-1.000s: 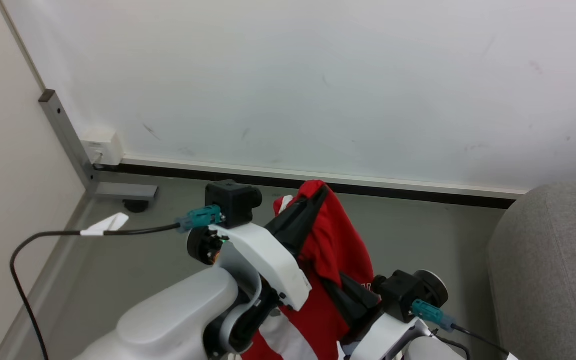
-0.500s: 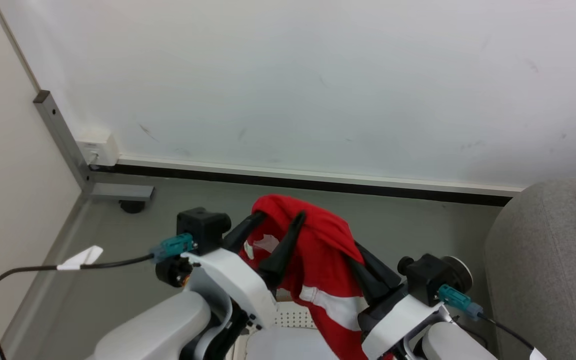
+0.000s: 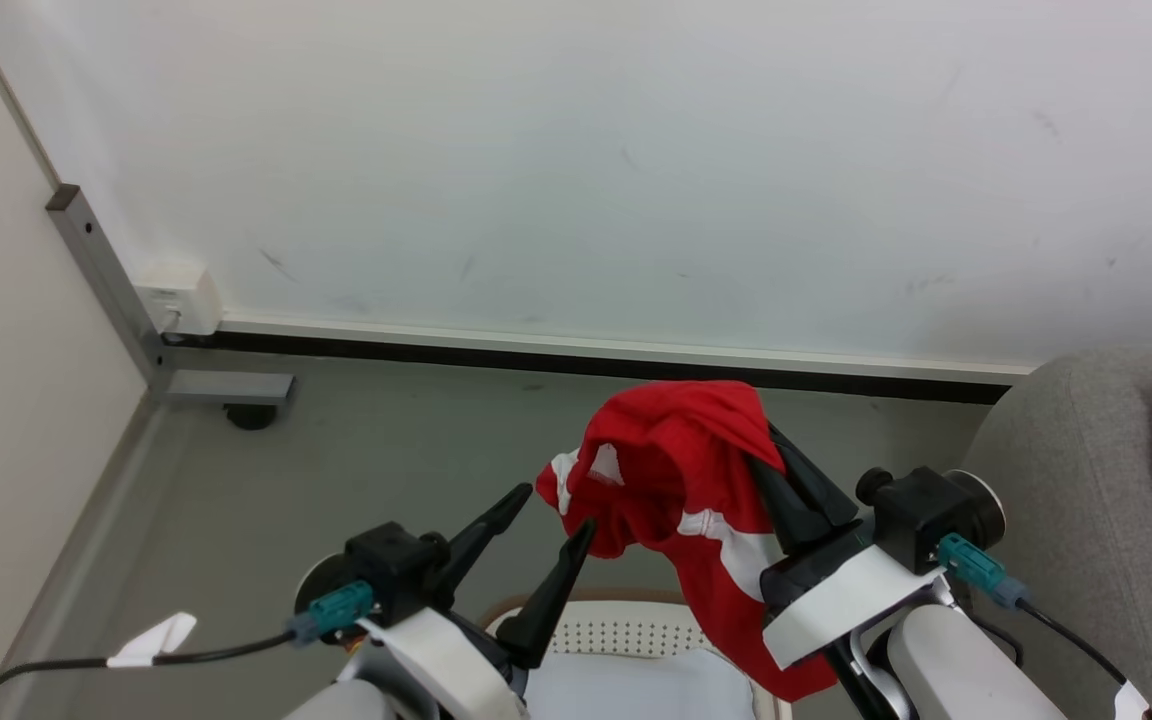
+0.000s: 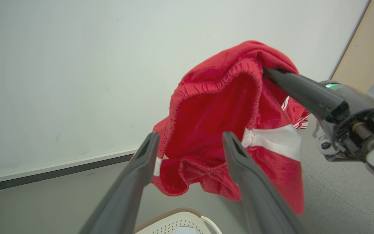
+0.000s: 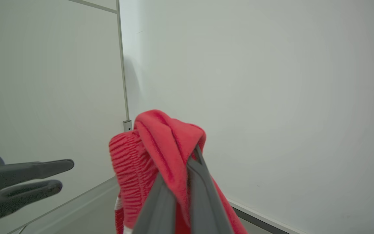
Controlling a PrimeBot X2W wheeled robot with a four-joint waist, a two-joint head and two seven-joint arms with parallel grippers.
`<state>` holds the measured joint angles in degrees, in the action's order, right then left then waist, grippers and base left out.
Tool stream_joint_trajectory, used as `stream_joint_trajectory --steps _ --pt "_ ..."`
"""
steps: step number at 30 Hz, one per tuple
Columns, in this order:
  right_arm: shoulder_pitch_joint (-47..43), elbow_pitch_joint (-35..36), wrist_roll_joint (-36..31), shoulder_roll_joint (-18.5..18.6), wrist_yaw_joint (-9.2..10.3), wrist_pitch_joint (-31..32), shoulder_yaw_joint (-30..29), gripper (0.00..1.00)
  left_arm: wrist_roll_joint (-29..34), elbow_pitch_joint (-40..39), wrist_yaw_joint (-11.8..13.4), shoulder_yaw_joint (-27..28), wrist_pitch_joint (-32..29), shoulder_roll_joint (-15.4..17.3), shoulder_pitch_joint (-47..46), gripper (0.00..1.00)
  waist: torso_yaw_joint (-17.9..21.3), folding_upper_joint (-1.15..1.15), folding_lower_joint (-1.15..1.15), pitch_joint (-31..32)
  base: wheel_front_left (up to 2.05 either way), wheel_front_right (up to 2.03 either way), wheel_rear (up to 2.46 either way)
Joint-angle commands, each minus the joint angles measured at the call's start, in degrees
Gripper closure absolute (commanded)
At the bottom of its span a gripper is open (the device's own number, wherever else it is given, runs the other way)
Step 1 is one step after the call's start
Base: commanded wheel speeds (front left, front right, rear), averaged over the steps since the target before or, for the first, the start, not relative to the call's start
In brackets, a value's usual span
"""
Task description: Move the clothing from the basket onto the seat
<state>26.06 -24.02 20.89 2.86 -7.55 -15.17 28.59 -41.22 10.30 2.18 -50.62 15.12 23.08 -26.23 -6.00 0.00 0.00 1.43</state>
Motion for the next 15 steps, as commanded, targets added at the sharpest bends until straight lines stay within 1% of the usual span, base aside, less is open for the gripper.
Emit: stream_joint_trajectory --steps 1,3,4,8,15 --pt "0.0 0.5 -0.3 0.1 0.13 0.0 -0.6 1.0 1.6 0.3 -1.0 1.4 0.0 -0.6 1.6 0.0 0.3 0.0 0.0 -0.2 0.0 0.0 0.0" --pt "0.0 0.9 -0.4 0.1 0.13 0.0 -0.9 1.0 3.6 0.8 -2.4 3.4 0.0 -1.8 3.1 0.0 0.7 0.0 0.0 -0.3 0.0 0.0 0.0" --pt "0.0 0.9 -0.4 0.1 0.13 0.0 -0.9 1.0 3.6 0.8 -2.4 3.4 0.0 -1.8 3.1 0.0 0.7 0.0 0.0 -0.3 0.0 0.0 0.0" --pt "0.0 1.4 -0.7 0.1 0.13 0.0 -1.1 1.0 6.3 2.2 -4.8 6.9 0.0 -3.8 4.9 0.0 1.9 0.0 0.0 -0.5 0.0 0.0 0.0" --pt "0.2 1.8 -1.4 0.1 0.13 0.0 -1.4 1.0 9.6 4.1 -7.5 11.0 0.0 -6.1 6.5 0.0 5.7 0.0 0.0 -1.1 0.0 0.0 0.0"
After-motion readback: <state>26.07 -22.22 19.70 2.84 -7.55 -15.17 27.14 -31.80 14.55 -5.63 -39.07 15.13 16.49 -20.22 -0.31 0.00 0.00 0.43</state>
